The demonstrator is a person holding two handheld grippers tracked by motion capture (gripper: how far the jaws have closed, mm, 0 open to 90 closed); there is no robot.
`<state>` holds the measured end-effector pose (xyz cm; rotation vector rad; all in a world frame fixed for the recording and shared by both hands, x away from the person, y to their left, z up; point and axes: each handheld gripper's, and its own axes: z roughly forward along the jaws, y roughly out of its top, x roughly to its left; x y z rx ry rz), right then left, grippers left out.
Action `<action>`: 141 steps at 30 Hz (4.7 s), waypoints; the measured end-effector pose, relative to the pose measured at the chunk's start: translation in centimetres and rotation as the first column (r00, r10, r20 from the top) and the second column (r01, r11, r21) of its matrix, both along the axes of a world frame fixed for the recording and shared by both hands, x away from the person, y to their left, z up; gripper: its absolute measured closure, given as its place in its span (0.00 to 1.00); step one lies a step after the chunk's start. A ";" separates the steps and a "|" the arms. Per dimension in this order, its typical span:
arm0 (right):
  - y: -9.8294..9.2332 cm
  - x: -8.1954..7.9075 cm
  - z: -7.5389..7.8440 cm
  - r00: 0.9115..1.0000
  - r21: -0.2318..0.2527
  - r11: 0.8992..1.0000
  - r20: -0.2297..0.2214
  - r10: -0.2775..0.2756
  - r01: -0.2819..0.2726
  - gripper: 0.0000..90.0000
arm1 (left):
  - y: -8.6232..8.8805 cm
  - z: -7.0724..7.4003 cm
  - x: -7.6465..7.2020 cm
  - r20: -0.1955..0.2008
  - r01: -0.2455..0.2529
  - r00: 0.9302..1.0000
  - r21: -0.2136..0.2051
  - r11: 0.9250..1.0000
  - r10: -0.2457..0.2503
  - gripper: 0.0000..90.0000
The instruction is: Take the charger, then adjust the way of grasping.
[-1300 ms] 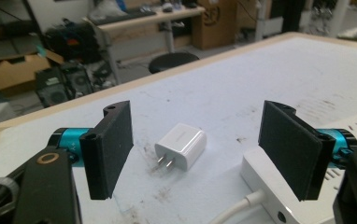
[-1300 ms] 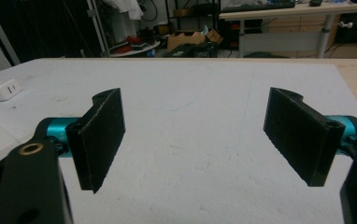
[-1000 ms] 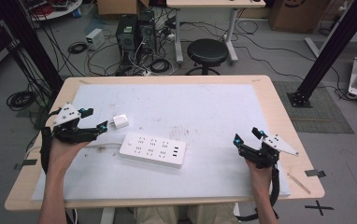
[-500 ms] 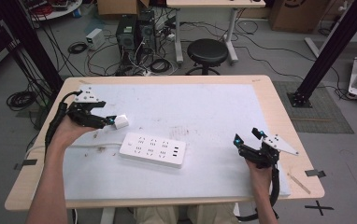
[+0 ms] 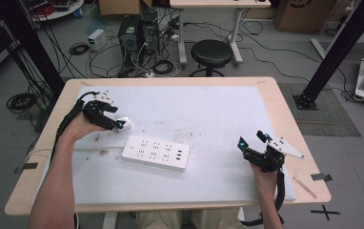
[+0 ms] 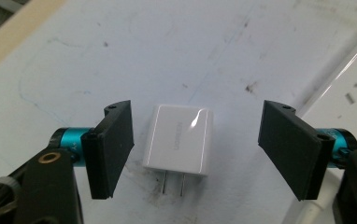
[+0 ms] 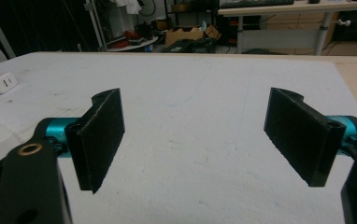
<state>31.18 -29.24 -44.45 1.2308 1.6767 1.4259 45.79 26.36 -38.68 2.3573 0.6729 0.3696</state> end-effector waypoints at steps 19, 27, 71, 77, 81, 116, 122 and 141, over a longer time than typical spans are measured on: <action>0.1 0.1 0.0 1.000 -0.002 1.000 -0.008 0.000 0.000 0.23 | -0.3 -3.2 2.0 -0.084 -0.014 0.996 0.012 1.000 0.015 0.34; 0.1 0.1 -0.1 1.000 -0.012 1.000 -0.003 0.004 -0.004 0.23 | -0.4 -3.7 2.3 -0.092 0.004 0.996 0.022 1.000 -0.002 0.38; 0.2 0.1 0.0 1.000 -0.005 1.000 -0.017 0.012 -0.012 0.23 | 0.3 -2.1 0.7 -0.017 -0.068 0.998 -0.027 0.997 0.068 0.47; 0.2 0.2 0.0 1.000 -0.003 1.000 -0.019 0.016 -0.016 0.23 | 0.2 -1.2 -0.4 0.004 -0.089 0.996 -0.044 0.995 0.089 0.47; 0.1 0.2 0.0 1.000 -0.001 1.000 -0.018 0.018 -0.018 0.23 | -0.1 -0.5 -1.1 0.029 -0.095 0.995 -0.058 0.994 0.097 0.47; 0.4 0.3 0.0 0.999 -0.018 0.999 -0.040 0.028 -0.028 0.23 | -4.7 3.3 -9.8 0.214 -0.121 0.966 -0.127 0.985 0.146 0.47; 0.5 0.4 0.0 0.998 -0.025 0.999 -0.048 0.030 -0.031 0.23 | -5.7 3.5 -11.2 0.265 -0.108 0.954 -0.139 0.984 0.142 0.47; 2.4 1.3 1.3 0.953 0.022 0.971 -0.187 0.239 -0.239 0.23 | -10.0 2.7 -14.9 0.405 -0.071 0.907 -0.132 0.989 0.119 0.47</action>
